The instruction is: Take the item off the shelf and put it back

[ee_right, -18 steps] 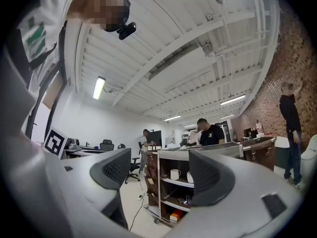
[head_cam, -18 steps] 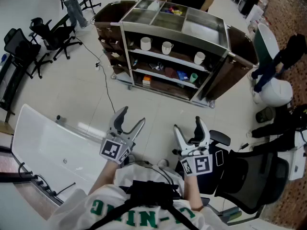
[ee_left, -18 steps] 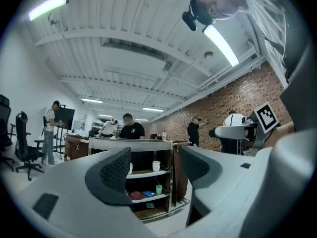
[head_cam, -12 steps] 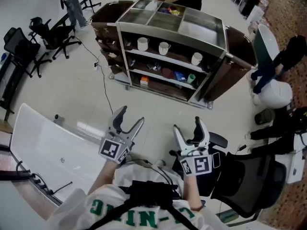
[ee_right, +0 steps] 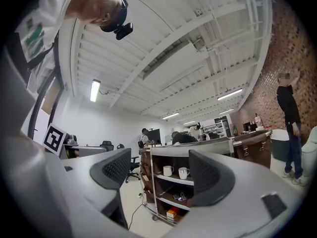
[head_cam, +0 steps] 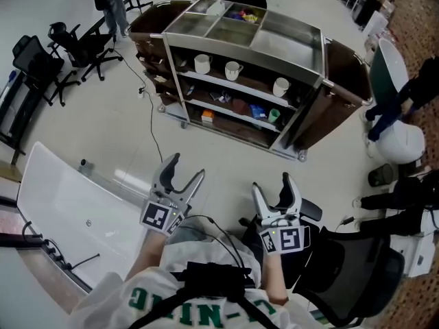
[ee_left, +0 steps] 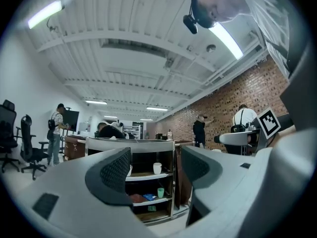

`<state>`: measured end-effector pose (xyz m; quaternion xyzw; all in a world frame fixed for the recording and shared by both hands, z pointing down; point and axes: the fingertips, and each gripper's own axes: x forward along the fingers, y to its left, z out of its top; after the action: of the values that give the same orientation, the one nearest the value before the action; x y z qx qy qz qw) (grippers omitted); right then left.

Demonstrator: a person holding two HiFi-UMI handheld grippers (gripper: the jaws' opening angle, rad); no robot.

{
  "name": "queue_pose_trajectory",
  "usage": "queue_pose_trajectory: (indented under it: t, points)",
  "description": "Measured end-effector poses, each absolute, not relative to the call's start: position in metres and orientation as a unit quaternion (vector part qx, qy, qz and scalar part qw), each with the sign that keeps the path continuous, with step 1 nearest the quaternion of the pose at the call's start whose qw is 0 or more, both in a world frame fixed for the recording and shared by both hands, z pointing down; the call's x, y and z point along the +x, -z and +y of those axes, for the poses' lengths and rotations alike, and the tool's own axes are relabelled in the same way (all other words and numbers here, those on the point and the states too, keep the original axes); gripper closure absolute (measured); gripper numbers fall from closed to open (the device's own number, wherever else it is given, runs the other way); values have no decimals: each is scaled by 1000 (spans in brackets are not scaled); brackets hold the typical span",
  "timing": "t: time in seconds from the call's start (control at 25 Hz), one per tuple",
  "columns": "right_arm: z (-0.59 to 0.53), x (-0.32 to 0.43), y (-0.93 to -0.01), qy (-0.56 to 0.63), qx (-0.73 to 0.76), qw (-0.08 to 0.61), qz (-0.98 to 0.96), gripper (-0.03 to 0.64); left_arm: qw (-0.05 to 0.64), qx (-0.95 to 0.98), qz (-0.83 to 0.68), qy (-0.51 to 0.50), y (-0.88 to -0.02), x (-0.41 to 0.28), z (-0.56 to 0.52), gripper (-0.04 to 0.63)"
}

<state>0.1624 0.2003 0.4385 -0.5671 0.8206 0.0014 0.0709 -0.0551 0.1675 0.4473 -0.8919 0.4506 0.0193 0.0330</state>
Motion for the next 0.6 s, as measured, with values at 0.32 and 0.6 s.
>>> queue_pose_trajectory:
  t: [0.32,0.6]
  points:
    - [152,163,-452,11,-590,66,805,236,27,-900,436,-15,-459,-57,110,296]
    - [65,129,-444,4,-632,52,774,236,30,-925,378,-42,-418,-69,4,296]
